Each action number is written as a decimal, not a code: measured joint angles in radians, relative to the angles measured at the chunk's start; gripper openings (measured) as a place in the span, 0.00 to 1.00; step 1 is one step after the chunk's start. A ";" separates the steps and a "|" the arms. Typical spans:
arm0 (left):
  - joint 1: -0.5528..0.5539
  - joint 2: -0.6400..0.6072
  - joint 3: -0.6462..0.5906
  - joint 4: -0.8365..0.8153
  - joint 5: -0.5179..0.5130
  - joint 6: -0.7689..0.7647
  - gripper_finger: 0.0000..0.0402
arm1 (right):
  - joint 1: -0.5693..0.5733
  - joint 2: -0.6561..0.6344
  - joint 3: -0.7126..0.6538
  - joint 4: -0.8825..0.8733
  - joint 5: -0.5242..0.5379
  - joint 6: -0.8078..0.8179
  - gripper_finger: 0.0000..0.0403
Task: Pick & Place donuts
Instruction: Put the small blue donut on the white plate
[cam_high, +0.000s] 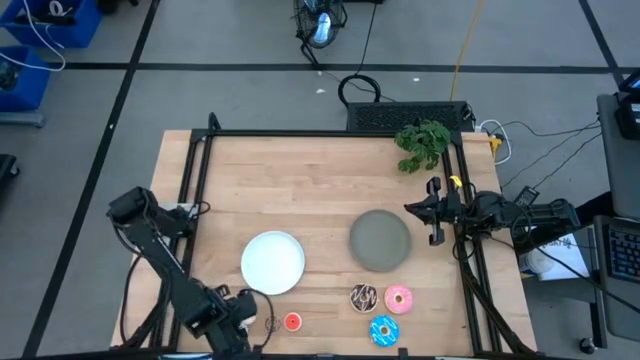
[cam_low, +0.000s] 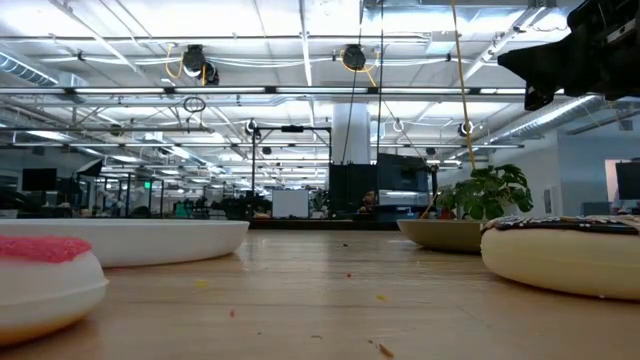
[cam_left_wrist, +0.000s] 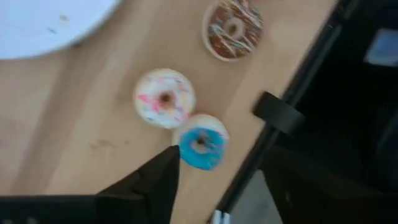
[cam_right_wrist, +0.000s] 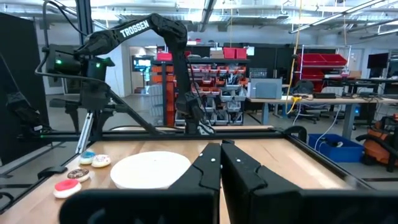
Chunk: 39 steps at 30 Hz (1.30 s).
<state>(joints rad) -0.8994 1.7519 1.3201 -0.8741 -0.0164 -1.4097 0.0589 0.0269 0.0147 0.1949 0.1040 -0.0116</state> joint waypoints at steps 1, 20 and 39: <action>-0.008 0.003 0.000 0.009 -0.008 0.004 0.62 | 0.000 0.000 0.000 -0.002 0.000 0.001 0.00; -0.084 0.116 -0.001 0.027 -0.052 0.038 0.77 | 0.000 0.000 0.000 0.017 0.003 0.017 0.00; -0.058 0.209 -0.001 0.037 0.014 0.089 0.77 | 0.000 0.000 0.000 0.017 0.003 0.026 0.00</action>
<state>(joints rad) -0.9573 1.9606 1.3193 -0.8374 -0.0023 -1.3212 0.0589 0.0269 0.0148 0.2119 0.1074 0.0140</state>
